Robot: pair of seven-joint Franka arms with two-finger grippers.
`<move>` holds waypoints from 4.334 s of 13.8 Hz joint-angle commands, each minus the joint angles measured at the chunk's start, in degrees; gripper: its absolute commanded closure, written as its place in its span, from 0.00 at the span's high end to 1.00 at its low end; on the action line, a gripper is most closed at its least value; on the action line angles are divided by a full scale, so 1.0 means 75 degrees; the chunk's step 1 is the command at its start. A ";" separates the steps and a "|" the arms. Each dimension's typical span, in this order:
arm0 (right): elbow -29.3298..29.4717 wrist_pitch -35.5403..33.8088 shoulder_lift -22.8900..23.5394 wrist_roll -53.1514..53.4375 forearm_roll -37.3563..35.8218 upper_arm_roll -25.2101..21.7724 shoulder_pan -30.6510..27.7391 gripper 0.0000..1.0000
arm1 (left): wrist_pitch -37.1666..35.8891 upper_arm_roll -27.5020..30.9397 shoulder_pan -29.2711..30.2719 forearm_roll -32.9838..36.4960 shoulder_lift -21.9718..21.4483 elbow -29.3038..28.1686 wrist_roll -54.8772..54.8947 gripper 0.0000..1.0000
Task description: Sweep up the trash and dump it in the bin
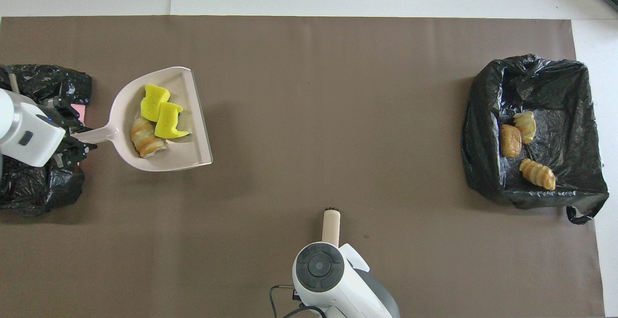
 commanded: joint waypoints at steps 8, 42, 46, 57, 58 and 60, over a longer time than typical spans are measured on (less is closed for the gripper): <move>-0.0727 0.0640 -0.0359 -0.0633 0.0082 0.0013 0.0394 0.00 | -0.0210 -0.0020 0.3384 -0.0622 0.0038 0.0823 0.0820 0.00; 0.3185 -0.0847 -0.0910 -0.4817 -0.2542 -0.0081 -0.5336 1.00 | -0.0115 0.0425 0.1901 0.2556 0.0190 0.1422 -0.0792 0.00; 0.3783 -0.1374 -0.0851 -0.4817 -0.2402 -0.0092 -0.5793 1.00 | -0.0221 0.0402 0.0788 0.1409 0.0401 0.1317 -0.2971 0.00; 0.6432 -0.3426 0.0238 -0.5509 -0.2308 -0.0139 -0.6661 1.00 | 0.0412 0.0402 -0.2868 0.0621 0.1572 0.1328 -0.9697 0.00; 0.6421 -0.3322 0.0239 -0.5392 -0.2297 -0.0139 -0.6557 1.00 | 0.0540 0.0390 -0.3196 0.0610 0.1620 0.1351 -1.0294 0.00; 0.6048 -0.3262 0.0029 -0.4726 -0.2320 -0.0058 -0.6497 1.00 | 0.0658 0.0402 -0.3771 0.0482 0.1795 0.1491 -1.1175 0.00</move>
